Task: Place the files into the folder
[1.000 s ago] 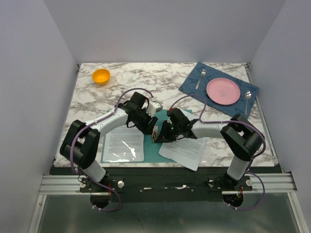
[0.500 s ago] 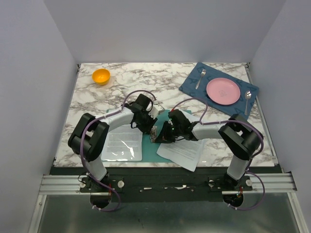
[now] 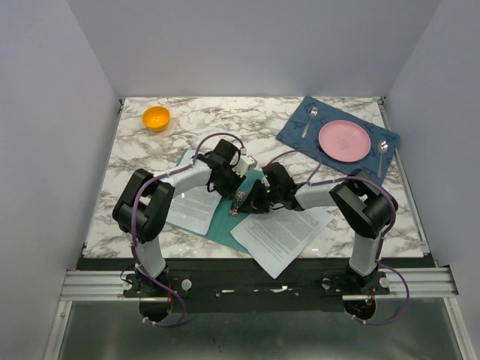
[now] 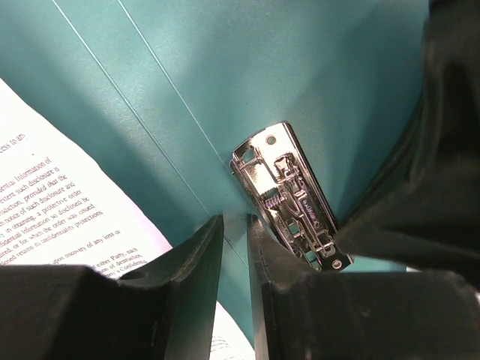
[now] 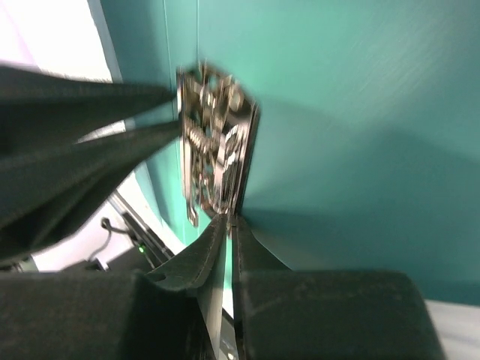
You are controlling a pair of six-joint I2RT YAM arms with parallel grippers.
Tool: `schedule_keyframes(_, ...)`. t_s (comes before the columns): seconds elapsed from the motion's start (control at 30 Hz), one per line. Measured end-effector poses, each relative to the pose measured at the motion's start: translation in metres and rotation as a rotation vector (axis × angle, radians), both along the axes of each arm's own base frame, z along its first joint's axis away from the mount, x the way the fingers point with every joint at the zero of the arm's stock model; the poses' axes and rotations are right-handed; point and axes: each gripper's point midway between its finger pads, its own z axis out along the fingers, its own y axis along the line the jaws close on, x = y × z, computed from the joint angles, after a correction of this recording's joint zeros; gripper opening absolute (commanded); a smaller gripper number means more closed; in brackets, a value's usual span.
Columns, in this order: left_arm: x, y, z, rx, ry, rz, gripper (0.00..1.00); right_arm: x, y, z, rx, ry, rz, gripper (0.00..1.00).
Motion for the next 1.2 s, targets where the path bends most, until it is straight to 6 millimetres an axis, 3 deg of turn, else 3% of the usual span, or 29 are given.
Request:
schedule_keyframes(0.2, 0.004, 0.01, 0.019, -0.002, -0.033, 0.026, 0.48, 0.02, -0.01, 0.0, 0.006, -0.013, -0.044, 0.14)
schedule_keyframes(0.37, -0.002, 0.018, 0.044, -0.034, -0.083, 0.039, 0.49, 0.026, -0.011, 0.001, -0.001, -0.027, -0.039, 0.14)
schedule_keyframes(0.7, -0.04, 0.036, 0.012, 0.006, 0.012, 0.001, 0.49, 0.041, -0.003, 0.002, -0.04, -0.043, -0.02, 0.14)
schedule_keyframes(0.83, -0.038, 0.035, 0.012, 0.001, 0.002, -0.003, 0.49, 0.042, -0.004, 0.002, -0.054, -0.048, -0.018, 0.15)
schedule_keyframes(0.9, -0.036, 0.034, 0.013, -0.006, -0.006, -0.001, 0.49, 0.043, -0.006, 0.003, -0.064, -0.06, -0.022, 0.2)
schedule_keyframes(1.07, -0.032, 0.029, 0.021, -0.052, -0.016, 0.008, 0.49, 0.041, -0.021, 0.01, -0.131, -0.1, -0.021, 0.26)
schedule_keyframes(1.2, -0.033, 0.023, 0.03, -0.098, -0.019, 0.009, 0.47, 0.033, -0.032, 0.027, -0.167, -0.136, -0.008, 0.26)
